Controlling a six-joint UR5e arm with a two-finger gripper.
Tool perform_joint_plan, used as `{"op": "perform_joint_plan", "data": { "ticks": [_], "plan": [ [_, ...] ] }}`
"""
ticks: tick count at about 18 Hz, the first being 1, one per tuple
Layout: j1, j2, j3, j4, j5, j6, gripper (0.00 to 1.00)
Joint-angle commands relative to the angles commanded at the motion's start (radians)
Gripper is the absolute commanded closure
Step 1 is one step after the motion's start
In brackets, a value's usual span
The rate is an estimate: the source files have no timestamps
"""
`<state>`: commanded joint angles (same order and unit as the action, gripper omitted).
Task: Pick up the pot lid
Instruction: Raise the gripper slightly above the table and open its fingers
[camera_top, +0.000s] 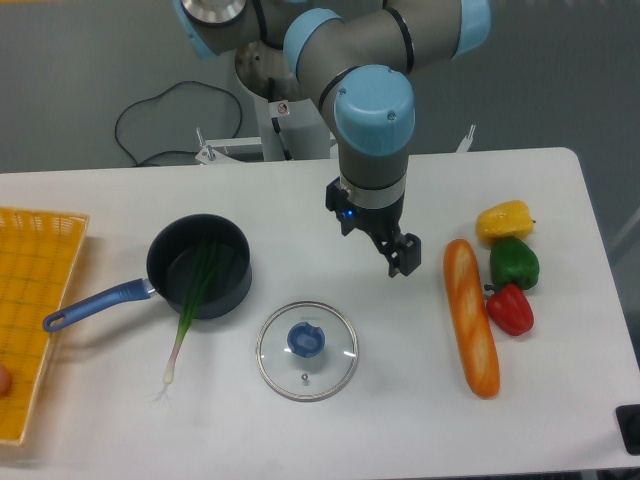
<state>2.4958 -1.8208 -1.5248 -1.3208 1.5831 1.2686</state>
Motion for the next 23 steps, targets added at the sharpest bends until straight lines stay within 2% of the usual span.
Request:
{"op": "perform_joint_plan", "data": {
  "ticks": [5, 8, 12, 14, 15, 18, 20, 22, 23],
  "plan": [
    [-0.021, 0.005, 0.000, 0.005, -0.009, 0.017, 0.00],
    [-0.023, 0.026, -0.014, 0.008, -0.002, 0.014, 0.00],
    [-0.009, 0.106, -0.118, 0.025, 0.000, 0.008, 0.00],
    [-0.008, 0.158, -0.159, 0.020, 0.062, 0.014, 0.00],
    [-0.005, 0.166, -0.170, 0.021, 0.098, 0.014, 0.00],
    [0.005, 0.167, -0.179, 0.020, 0.103, 0.003, 0.00],
    [0.015, 0.172, -0.216, 0.031, 0.095, 0.003, 0.00],
    [0.029, 0.172, -0.232, 0.087, 0.071, 0.000, 0.00],
    [0.037, 0.172, -0.235, 0.094, 0.066, 0.002, 0.00]
  ]
}}
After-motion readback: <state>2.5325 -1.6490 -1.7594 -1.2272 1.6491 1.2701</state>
